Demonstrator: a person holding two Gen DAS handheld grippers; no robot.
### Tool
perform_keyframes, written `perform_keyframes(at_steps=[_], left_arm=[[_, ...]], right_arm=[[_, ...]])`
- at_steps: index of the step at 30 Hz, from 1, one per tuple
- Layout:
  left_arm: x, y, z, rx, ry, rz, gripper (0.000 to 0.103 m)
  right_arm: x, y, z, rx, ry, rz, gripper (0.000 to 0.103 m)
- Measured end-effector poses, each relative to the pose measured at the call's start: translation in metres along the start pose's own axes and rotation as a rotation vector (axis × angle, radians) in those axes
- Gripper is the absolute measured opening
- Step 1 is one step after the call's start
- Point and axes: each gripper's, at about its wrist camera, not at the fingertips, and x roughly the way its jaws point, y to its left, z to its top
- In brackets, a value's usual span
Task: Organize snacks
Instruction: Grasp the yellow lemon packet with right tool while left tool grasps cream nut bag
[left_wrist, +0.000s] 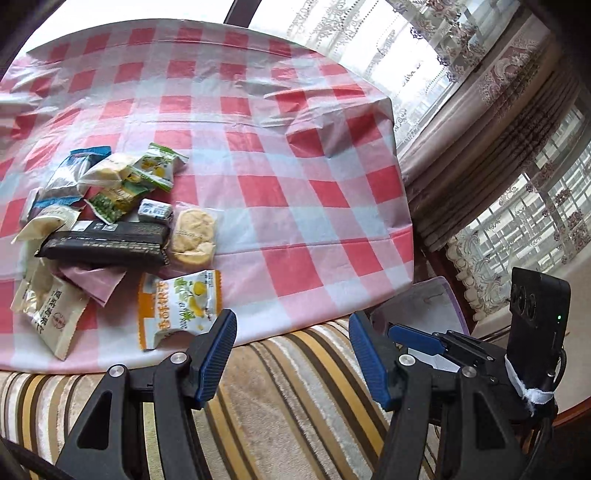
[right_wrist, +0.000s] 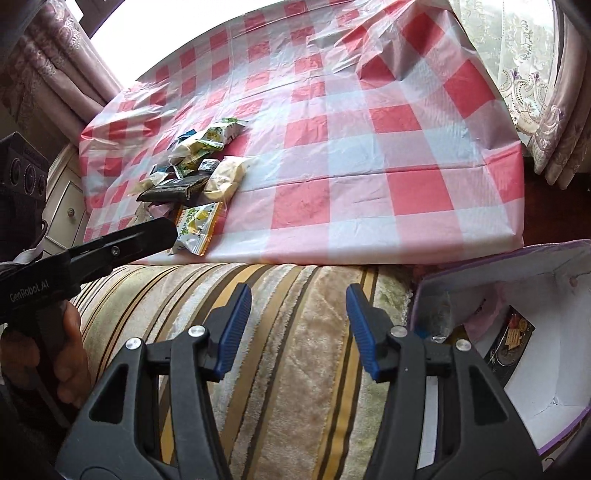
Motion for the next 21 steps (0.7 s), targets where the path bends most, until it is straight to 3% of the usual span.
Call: perform_keyframes(at_steps=[8,21], left_arm=[[-0.034,0.071,-0.013,-0.195,-0.042,0.098,0.064],[-0.046,0.156,-0.027,-0.434,-0.022,0.16,0.064]], right_arm=[[0.013,0.032,0.01,-0.063,0.031,0.012,0.06],[0.05,0.093,0.03,-0.167,0.094,0.043,0.065]])
